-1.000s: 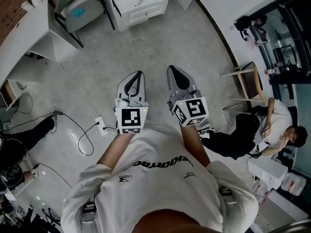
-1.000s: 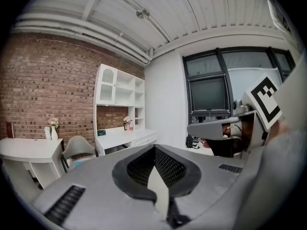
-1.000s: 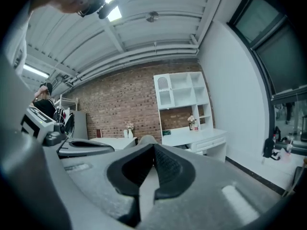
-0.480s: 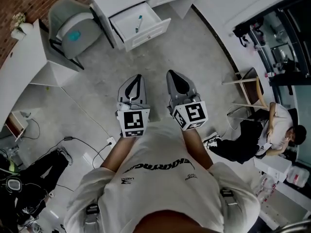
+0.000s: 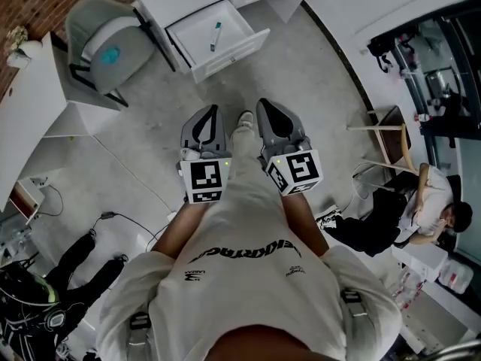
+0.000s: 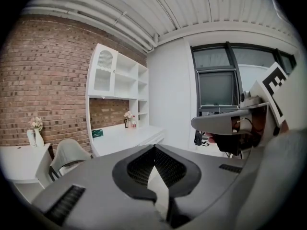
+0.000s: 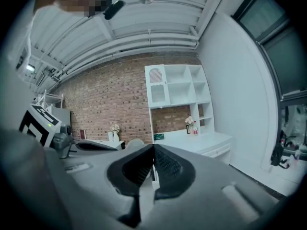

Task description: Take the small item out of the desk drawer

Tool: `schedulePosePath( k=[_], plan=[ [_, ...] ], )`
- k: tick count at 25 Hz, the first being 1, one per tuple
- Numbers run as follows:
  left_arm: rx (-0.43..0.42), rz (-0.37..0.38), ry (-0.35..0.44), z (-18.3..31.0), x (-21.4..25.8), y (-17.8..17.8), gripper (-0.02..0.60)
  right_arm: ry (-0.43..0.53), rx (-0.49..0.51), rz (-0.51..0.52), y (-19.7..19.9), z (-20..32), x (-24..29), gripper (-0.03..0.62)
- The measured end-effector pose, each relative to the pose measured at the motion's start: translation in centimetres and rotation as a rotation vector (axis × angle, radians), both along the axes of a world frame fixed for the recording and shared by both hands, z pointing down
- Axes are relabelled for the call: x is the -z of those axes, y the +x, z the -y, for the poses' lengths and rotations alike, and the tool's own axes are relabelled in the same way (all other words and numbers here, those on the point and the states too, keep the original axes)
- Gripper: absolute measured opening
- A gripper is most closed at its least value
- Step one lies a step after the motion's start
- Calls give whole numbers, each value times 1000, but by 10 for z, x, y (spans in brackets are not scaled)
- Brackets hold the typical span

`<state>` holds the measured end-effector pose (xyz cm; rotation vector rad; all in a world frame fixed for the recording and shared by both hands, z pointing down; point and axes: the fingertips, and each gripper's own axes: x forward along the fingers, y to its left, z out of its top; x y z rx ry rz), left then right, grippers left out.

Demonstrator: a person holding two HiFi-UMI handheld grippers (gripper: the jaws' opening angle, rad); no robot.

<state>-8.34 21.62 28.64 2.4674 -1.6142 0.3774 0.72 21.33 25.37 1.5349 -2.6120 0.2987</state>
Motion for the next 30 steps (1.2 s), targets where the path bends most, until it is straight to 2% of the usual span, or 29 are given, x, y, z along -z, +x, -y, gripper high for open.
schedulePosePath(
  k=[9, 18, 24, 30],
  plan=[
    [44, 12, -25, 135, -22, 13, -2, 18, 50, 16, 17, 142, -14, -2],
    [111, 22, -81, 285, -46, 30, -2, -27, 115, 18, 39, 296, -35, -2],
    [149, 21, -148, 345, -74, 38, -2, -93, 138, 31, 47, 351, -61, -2],
    [148, 44, -233, 367, -117, 35, -2, -152, 160, 5, 36, 374, -99, -2]
  ],
)
